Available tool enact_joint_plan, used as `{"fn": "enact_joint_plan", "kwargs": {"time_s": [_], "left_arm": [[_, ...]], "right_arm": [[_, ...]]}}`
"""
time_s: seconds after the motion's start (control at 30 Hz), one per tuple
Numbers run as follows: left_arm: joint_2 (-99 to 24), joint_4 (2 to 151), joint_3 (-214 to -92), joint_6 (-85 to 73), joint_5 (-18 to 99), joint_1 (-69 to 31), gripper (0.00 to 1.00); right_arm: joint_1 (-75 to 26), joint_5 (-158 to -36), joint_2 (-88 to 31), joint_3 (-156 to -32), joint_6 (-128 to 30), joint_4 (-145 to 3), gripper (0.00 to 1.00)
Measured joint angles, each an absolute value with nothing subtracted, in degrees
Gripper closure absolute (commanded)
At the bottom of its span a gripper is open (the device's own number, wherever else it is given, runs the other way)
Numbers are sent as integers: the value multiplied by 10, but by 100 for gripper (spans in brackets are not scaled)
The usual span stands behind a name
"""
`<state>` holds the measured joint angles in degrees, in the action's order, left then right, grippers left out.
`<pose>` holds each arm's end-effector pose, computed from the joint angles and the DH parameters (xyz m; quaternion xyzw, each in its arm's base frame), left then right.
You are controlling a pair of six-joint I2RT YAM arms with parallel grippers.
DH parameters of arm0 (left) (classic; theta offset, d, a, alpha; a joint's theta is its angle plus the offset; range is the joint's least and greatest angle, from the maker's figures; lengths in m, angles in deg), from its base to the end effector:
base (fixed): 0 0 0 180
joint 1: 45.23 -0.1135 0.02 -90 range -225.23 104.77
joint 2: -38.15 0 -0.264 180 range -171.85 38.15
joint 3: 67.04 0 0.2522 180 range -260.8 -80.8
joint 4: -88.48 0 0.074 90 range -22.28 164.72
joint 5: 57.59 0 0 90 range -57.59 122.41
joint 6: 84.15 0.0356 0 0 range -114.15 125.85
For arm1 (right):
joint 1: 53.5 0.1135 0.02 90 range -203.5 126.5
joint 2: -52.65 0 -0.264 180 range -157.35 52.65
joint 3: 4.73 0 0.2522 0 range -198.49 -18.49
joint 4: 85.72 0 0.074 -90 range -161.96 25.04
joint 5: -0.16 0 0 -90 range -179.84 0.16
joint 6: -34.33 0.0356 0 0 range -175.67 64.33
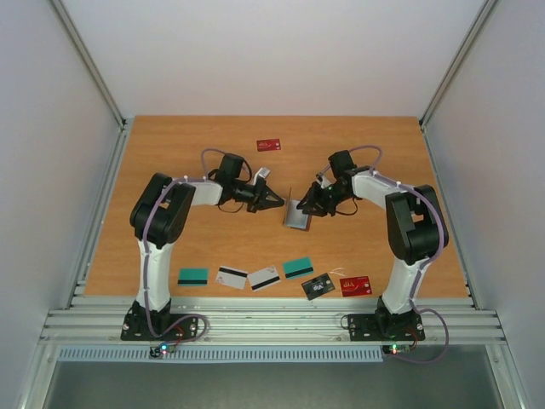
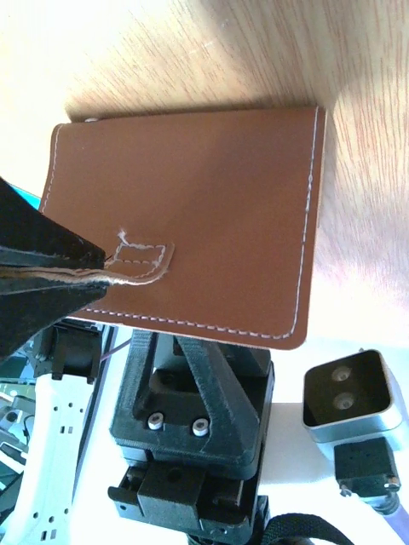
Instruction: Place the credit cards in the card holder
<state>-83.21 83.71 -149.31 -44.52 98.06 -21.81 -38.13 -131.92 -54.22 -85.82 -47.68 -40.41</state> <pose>0.3698 -0.1955 0.1185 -0.0264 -0.8013 0.5965 0.0361 0.3372 0.1174 0.1615 -0.1181 0.9149 0.3778 0.0785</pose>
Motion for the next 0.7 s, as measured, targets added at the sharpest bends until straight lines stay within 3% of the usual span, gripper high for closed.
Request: {"fn": "enact_joint_plan", "kwargs": {"time_s": [0.27, 0.57, 0.7], "left_arm": [[-845, 617, -1579, -308, 947, -218, 97], [-850, 374, -1637, -148, 818, -224, 95], [-857, 318, -1655, -112, 749, -223, 88]], "right_arm": [[-380, -1329, -628, -917, -483, -401, 73], [-358, -1326, -674, -980, -505, -371, 74], [-352, -1321, -676, -981, -515, -352, 74]]}}
